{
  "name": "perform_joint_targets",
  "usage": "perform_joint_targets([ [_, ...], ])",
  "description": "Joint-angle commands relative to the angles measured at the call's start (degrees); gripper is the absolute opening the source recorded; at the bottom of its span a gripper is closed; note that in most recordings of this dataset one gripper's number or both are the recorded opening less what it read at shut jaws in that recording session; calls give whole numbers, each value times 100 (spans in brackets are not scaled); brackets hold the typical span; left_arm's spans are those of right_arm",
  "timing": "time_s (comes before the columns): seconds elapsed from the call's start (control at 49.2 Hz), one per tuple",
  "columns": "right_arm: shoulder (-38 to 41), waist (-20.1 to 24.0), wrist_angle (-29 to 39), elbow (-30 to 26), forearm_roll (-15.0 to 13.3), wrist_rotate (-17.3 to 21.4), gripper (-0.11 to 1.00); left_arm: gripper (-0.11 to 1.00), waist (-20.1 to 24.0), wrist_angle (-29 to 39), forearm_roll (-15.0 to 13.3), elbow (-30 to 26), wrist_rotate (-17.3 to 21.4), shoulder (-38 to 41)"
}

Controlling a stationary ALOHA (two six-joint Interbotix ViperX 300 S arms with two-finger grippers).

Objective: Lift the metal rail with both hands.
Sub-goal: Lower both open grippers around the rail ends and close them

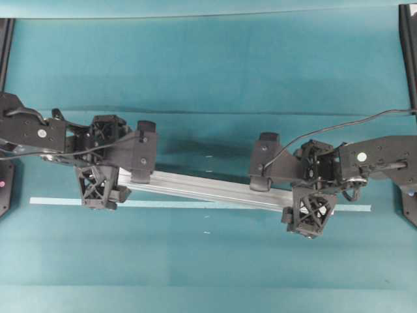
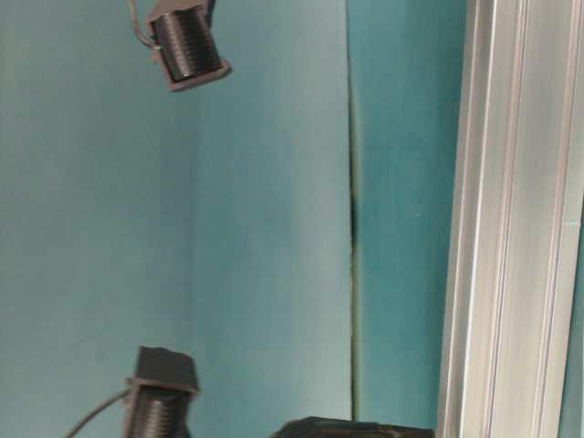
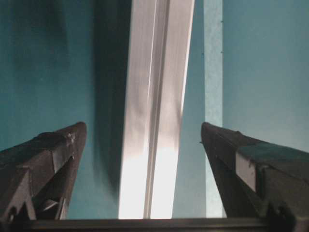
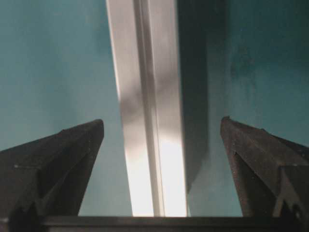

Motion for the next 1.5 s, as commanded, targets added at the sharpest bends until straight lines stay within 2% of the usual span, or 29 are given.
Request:
perform_joint_targets([
  [0.0, 97, 9, -132, 44, 26, 0, 99, 96, 0, -185, 18, 35, 0, 35],
  [0.345, 369, 9, -598, 211, 26, 0, 99, 96, 9, -562, 26, 176, 35, 264],
  [0.893, 439, 9, -615, 229, 26, 9, 99, 95, 9, -624, 26, 246, -9, 299],
  [1.117, 501, 9, -615, 237, 26, 9, 97, 88, 9, -677, 26, 255, 53, 299],
  [1.239, 527, 9, -615, 237, 26, 9, 86, 73, 9, -721, 26, 281, 79, 299],
  [1.299, 536, 9, -615, 237, 26, 0, 73, 60, 9, -721, 26, 281, 97, 299],
  [1.401, 536, 9, -624, 220, 26, 0, 47, 35, 9, -721, 18, 290, 158, 299],
  [1.442, 536, 9, -633, 211, 35, 0, 39, 32, 9, -721, 26, 299, 176, 308],
  [1.482, 536, 9, -624, 220, 26, 0, 39, 32, 0, -721, 26, 299, 211, 308],
])
